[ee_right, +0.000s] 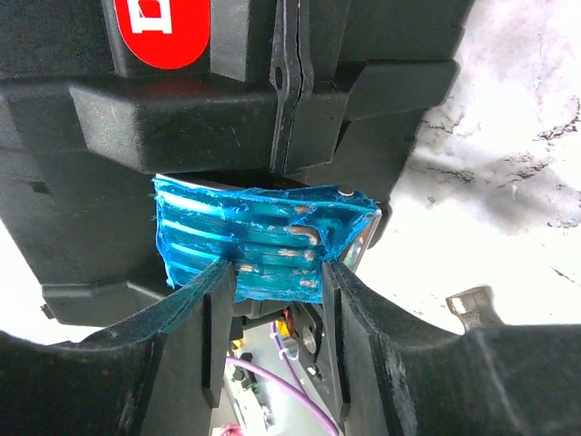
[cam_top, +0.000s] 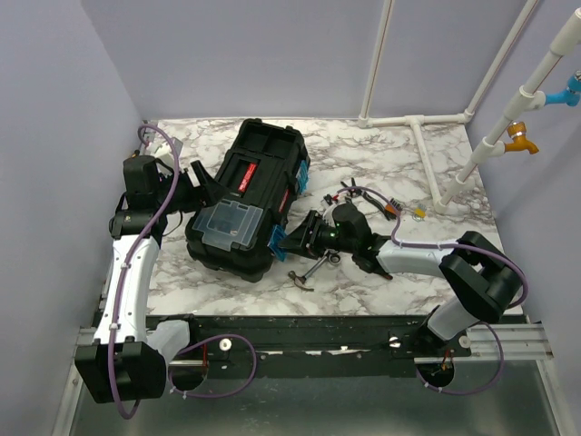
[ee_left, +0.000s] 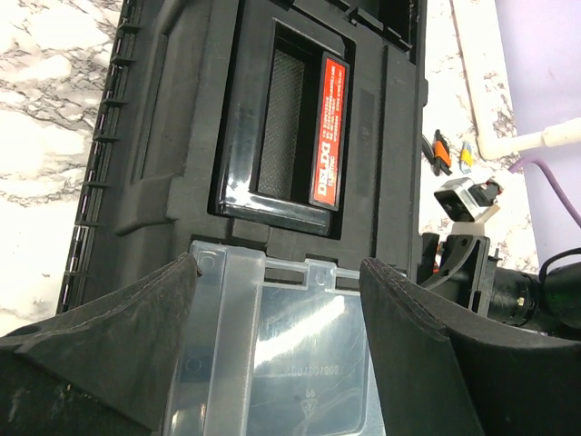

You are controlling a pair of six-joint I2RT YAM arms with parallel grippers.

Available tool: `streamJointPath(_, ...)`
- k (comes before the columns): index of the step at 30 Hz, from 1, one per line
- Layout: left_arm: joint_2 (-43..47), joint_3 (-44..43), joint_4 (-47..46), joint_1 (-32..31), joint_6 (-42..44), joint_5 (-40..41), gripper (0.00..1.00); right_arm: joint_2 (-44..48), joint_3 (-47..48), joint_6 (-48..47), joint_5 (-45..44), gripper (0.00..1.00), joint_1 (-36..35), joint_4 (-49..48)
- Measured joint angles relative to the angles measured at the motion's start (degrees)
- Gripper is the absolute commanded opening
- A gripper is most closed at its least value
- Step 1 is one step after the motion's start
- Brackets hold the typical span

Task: Pack the tool kit

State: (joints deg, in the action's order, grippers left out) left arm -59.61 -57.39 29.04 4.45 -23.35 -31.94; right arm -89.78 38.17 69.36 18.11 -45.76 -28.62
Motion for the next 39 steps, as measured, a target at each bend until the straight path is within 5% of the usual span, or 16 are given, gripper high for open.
streamJointPath(4, -1.5, 0.0, -1.1, 0.0, 0.5, -0.7, 0.76, 0.0, 0.1, -0.4, 0.0, 0.40, 0.0, 0.0)
streamJointPath(14, -0.6, 1.2, -3.7, 0.3, 1.1, -1.8, 0.78, -0.2, 0.9, -1.3, 0.5, 0.38, 0.0, 0.3)
streamJointPath(21, 2.0, -3.5, 3.7, 1.9, 0.5, 5.6, 0.78, -0.7, 1.0, -1.6, 0.6, 0.37, 0.0, -0.2)
streamJointPath(26, 2.2, -5.6, 3.7, 6.5, -2.7, 12.5, 0.59, -0.7, 1.1, -1.9, 0.7, 0.37, 0.0, -0.1)
streamJointPath(33, -2.8, -0.1, 1.8, 11.1, -5.4, 14.0, 0.00, -0.7, 1.1, -2.2, 0.7, 0.36, 0.0, -0.1)
streamJointPath(39, -9.8, 2.4, 1.8, 12.1, -6.7, 11.5, 0.00, -0.6, 1.1, -2.4, 0.5, 0.23, 0.0, -0.1)
